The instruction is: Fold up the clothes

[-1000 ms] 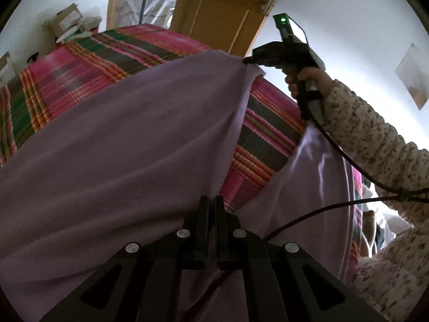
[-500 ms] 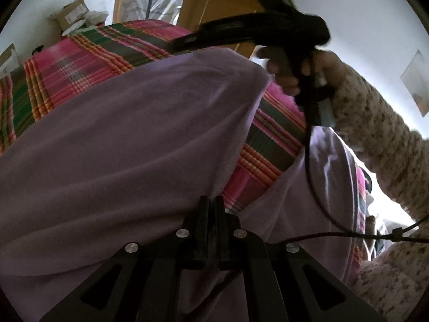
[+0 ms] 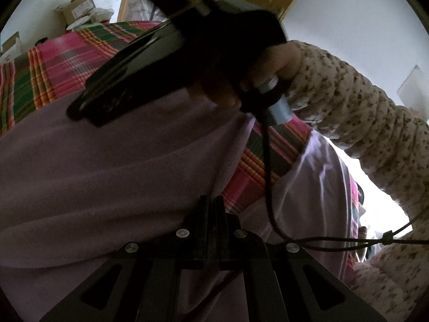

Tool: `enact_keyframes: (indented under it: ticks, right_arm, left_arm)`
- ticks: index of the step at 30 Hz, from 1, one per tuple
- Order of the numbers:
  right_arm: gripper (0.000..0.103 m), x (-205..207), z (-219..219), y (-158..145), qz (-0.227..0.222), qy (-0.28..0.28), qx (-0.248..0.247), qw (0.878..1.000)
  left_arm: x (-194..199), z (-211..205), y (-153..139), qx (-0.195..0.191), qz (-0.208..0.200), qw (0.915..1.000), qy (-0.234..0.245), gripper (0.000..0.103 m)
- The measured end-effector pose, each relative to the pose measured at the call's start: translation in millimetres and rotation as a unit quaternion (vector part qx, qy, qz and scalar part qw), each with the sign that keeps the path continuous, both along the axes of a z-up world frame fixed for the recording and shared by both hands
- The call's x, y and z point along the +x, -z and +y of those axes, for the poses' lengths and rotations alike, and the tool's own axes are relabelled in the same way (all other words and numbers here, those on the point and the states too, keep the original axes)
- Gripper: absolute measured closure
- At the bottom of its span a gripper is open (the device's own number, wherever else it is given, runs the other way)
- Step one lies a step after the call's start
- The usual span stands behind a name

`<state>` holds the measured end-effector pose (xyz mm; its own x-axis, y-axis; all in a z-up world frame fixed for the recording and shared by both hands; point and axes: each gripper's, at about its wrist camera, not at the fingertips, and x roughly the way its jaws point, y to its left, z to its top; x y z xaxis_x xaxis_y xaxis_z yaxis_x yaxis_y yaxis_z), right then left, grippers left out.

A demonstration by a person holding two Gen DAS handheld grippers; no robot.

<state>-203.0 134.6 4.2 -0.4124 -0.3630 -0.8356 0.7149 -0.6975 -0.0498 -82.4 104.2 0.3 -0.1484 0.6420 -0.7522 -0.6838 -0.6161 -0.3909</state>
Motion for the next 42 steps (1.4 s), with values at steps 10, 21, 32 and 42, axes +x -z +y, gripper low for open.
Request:
enact_keyframes:
  ticks: [10, 21, 32, 42]
  right_arm:
    - [0.102, -14.0, -2.5, -5.5, 0.025, 0.035, -0.006, 0.999]
    - [0.103, -40.5, 14.0, 0.1, 0.005, 0.107, -0.025, 0.994]
    - [0.074, -24.9, -27.3, -5.4, -0.019, -0.022, -0.018, 0.999]
    - [0.102, -34.8, -31.7, -9.5, 0.003, 0.003, -0.014, 1.0]
  left_arm:
    - [-0.2, -1.9, 1.2, 0.01, -0.005, 0.9999, -0.003, 0.099]
    - [1.4, 13.3, 11.2, 0.01, -0.006, 0.9999, -0.006, 0.099]
    - [2.2, 25.0, 16.5, 0.009, -0.008, 0.9999, -0.006, 0.099]
    - [2.3, 36.4, 22.7, 0.013, -0.01, 0.9999, -0.006, 0.099]
